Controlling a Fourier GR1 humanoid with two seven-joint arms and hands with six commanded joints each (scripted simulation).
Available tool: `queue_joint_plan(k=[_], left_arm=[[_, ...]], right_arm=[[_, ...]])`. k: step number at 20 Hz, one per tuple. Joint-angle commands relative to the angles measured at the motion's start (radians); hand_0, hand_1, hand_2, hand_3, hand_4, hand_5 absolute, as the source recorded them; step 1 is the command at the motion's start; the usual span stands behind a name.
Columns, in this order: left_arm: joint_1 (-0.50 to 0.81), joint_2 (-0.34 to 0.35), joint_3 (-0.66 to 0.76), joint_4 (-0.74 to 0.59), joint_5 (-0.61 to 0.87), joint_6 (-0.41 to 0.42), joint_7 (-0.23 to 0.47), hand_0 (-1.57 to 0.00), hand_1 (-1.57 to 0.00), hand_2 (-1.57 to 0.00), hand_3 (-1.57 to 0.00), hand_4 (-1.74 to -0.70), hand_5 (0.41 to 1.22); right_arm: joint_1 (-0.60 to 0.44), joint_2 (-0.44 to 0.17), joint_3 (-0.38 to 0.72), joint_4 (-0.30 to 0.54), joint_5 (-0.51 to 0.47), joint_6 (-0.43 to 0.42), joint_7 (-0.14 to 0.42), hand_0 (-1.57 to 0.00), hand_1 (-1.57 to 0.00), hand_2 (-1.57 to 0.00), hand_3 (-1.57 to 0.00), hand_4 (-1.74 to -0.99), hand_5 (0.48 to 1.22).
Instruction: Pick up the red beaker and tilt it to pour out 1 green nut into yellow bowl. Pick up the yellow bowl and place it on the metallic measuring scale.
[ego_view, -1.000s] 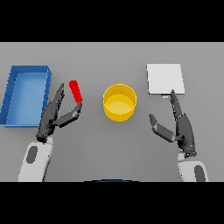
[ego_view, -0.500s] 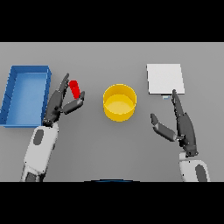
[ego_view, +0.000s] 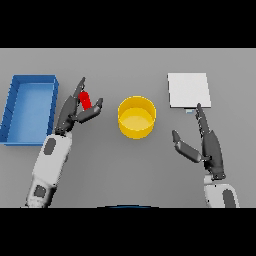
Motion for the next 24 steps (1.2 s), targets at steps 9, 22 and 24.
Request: queue_joint_plan(k=[9,22,24], left_arm=[[-0.088,-0.034,0.069,0.131,0.034,0.058,-0.050,-0.66,-0.70,-0.73,-0.72,-1.50,0.941],[-0.105,-0.049,0.062,0.096,0.060,0.090,-0.086,-1.52,-1.52,-1.52,-1.51,-1.68,1.122],[-0.086,-0.044,0.038,0.040,0.054,0.108,-0.087,-1.54,-1.54,-1.54,-1.53,-1.70,1.114]], right_arm=[[0.006,-0.005,0.000,-0.021,0.017,-0.013,0.014,0.00,0.00,0.00,0.00,-1.255,0.644],[0.011,-0.004,-0.004,0.003,0.014,-0.013,-0.002,0.00,0.00,0.00,0.00,-1.258,0.646],[0.012,-0.009,-0.005,-0.010,0.016,-0.015,-0.008,0.00,0.00,0.00,0.00,-1.259,0.649]])
